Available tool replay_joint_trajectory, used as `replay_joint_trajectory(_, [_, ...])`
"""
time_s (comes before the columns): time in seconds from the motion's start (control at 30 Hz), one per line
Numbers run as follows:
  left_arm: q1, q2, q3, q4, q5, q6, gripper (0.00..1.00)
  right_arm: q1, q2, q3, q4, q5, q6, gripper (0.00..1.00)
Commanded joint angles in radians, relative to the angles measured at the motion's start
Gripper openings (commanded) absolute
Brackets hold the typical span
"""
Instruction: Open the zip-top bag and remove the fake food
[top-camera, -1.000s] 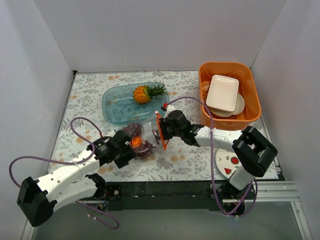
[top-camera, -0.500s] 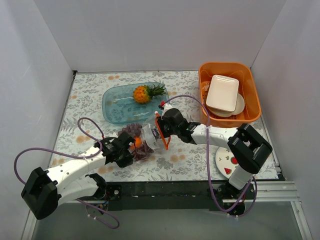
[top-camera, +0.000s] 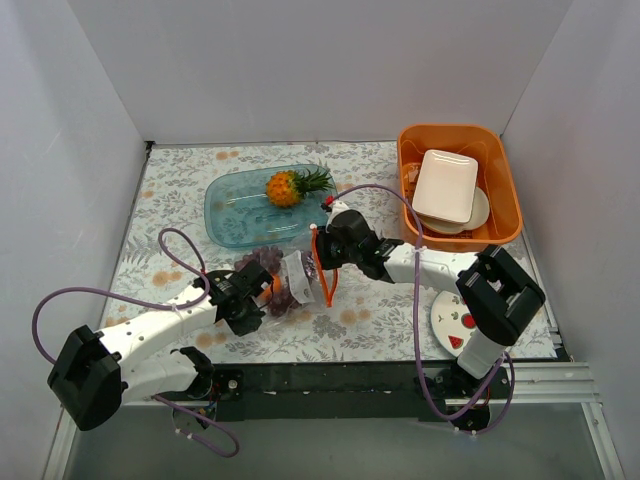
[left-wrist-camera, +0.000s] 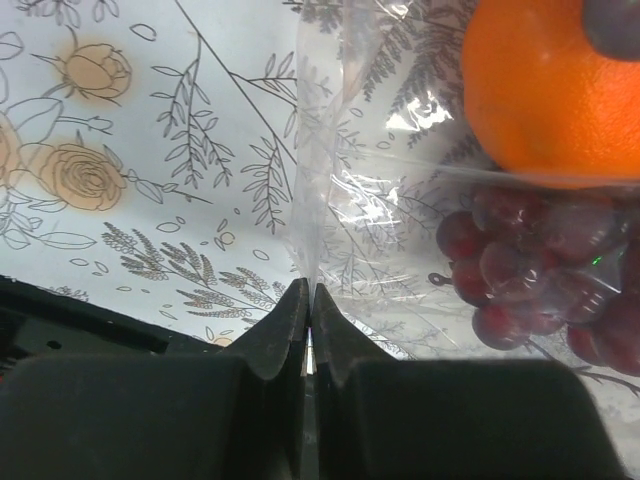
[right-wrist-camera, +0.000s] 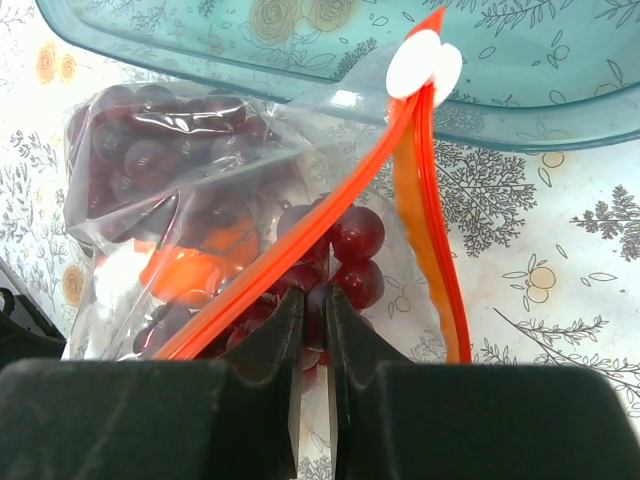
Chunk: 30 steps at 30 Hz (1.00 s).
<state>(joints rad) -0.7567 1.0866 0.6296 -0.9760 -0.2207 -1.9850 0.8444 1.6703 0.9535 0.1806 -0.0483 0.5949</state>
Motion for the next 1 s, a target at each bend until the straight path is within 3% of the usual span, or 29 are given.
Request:
replay_joint_trajectory(0.0, [-0.006,-0.002,0.025,-0.069,-0.049,-0.017,0.0,-0.004,-0.064,0.005,0.037,0.002,-0.006,0.01])
replay_joint_trajectory(0.6, [-0.003,-0.063,0.045,-0.133,-0.075,-0.015,0.0,0.019,-0.165,-0.039,0.033,0.008,0.0,0.01])
replay_joint_trajectory(0.87, [-0.001,-0.114,0.124,-0.197,-0.111,0.008,0.11,0.031,-0.146,-0.009,0.017,0.01,-0.006,0.01])
replay_joint_trajectory(0.97, [-0.001,-0.129,0.133,-0.207,-0.109,0.012,0.2,0.039,-0.133,0.005,0.007,0.016,-0.009,0.01])
